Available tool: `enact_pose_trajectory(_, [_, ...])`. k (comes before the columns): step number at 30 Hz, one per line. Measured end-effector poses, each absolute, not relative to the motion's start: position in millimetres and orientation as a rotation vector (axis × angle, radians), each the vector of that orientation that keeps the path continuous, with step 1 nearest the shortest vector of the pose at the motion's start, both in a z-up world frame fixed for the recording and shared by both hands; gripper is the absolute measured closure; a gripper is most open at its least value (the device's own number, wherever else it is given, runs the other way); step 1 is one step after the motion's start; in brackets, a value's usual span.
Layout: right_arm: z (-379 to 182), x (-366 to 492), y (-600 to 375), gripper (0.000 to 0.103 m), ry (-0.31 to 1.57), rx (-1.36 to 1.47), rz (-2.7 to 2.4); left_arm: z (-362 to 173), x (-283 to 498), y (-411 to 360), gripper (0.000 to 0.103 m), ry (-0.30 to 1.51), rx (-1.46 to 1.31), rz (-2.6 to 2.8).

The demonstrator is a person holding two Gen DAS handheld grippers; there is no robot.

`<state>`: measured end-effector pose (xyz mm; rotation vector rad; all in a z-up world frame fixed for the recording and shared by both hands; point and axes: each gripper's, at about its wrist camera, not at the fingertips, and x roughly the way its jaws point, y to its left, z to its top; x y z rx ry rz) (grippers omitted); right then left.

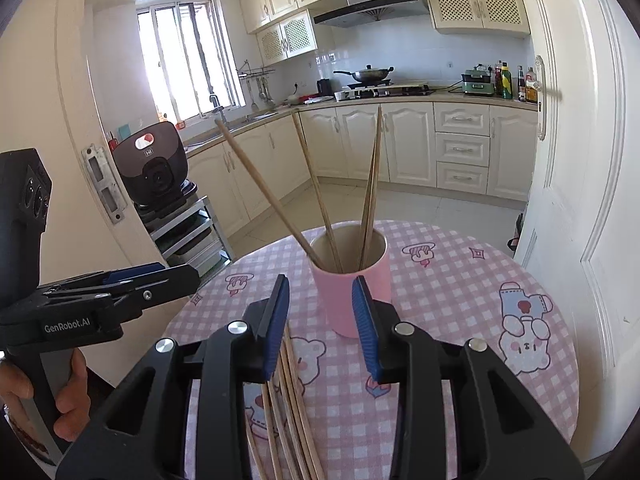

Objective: Organize utensils
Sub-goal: 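Grasp a chopstick from the pile with the left tool while the right tool grasps another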

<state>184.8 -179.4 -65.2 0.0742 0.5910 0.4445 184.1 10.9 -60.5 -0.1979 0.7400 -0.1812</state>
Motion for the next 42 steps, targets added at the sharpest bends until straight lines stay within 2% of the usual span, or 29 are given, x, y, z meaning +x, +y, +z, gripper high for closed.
enact_pose_trajectory(8, [-103.0, 179.5, -163.0, 0.072, 0.69, 0.043, 0.459, -114.1, 183.4, 40.0, 0.032, 0.924, -0.273, -0.131])
enact_pose_trajectory(19, [-141.5, 186.3, -143.3, 0.072, 0.823, -0.011, 0.494, -167.0, 198.4, 37.7, 0.033, 1.097, -0.347, -0.085])
enact_pose_trajectory(23, [-153.5, 189.4, -138.5, 0.071, 0.867, -0.031, 0.507, -182.1, 207.8, 32.7, 0.053, 1.146, -0.368, -0.074])
enact_pose_trajectory(26, [-159.1, 193.6, -136.4, 0.071, 0.891, -0.048, 0.513, -192.4, 212.9, 31.7, 0.058, 1.17, -0.376, -0.053])
enact_pose_trajectory(29, [-164.4, 197.9, -133.1, 0.071, 0.914, -0.067, 0.52, -191.3, 216.3, 28.2, 0.058, 1.157, -0.348, -0.033])
enact_pose_trajectory(33, [-171.1, 206.9, -128.5, 0.071, 0.943, -0.096, 0.527, -193.5, 222.5, 22.3, 0.081, 1.147, -0.257, 0.006])
enact_pose_trajectory(35, [-173.8, 210.8, -127.1, 0.072, 0.958, -0.11, 0.529, -193.7, 222.5, 22.3, 0.086, 1.141, -0.225, 0.008])
enact_pose_trajectory(42, [-179.0, 220.6, -115.8, 0.076, 0.974, -0.192, 0.524, -193.7, 223.2, 19.7, 0.09, 1.108, -0.151, -0.02])
